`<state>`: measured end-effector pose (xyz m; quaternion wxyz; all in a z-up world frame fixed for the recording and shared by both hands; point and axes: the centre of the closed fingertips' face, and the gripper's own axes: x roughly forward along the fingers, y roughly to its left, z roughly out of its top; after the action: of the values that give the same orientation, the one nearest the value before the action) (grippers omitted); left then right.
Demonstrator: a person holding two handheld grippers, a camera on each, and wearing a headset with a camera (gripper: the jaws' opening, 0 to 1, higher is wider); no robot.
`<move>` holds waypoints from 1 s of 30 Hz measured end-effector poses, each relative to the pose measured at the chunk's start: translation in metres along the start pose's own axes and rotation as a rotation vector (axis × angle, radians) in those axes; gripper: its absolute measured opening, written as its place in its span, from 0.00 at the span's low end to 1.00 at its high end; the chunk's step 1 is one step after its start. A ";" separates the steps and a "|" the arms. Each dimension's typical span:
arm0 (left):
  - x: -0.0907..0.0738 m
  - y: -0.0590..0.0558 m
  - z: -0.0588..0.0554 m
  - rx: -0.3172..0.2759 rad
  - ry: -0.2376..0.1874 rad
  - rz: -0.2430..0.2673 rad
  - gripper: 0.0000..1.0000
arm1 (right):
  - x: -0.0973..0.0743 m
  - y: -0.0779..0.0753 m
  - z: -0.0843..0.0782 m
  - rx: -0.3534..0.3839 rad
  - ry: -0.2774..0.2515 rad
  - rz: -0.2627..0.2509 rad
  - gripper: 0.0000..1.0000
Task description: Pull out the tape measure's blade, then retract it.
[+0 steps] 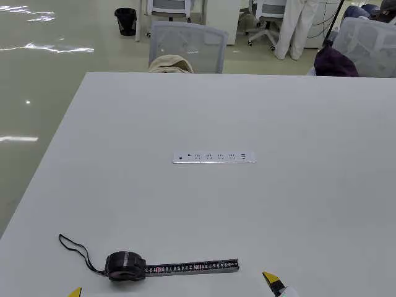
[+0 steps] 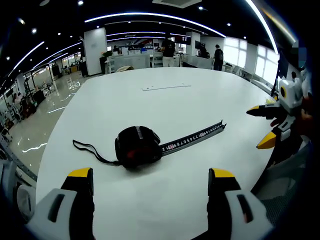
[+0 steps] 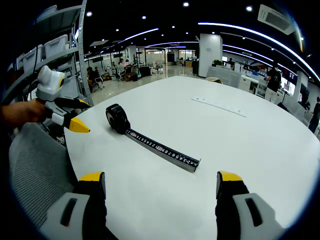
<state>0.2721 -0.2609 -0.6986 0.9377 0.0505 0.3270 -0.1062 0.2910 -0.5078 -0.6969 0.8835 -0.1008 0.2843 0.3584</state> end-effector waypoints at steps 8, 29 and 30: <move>0.009 0.000 0.002 -0.036 -0.007 0.022 0.88 | 0.006 -0.004 -0.004 0.007 0.002 0.010 0.92; 0.041 0.010 0.017 -0.062 -0.030 0.103 0.84 | 0.018 -0.015 -0.001 -0.009 -0.023 0.050 0.82; 0.043 0.011 0.016 -0.066 -0.028 0.104 0.83 | 0.019 -0.015 -0.001 -0.011 -0.022 0.051 0.80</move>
<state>0.3167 -0.2602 -0.7127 0.9476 0.0352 0.3141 -0.0470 0.3122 -0.5084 -0.7086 0.8765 -0.0944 0.2749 0.3837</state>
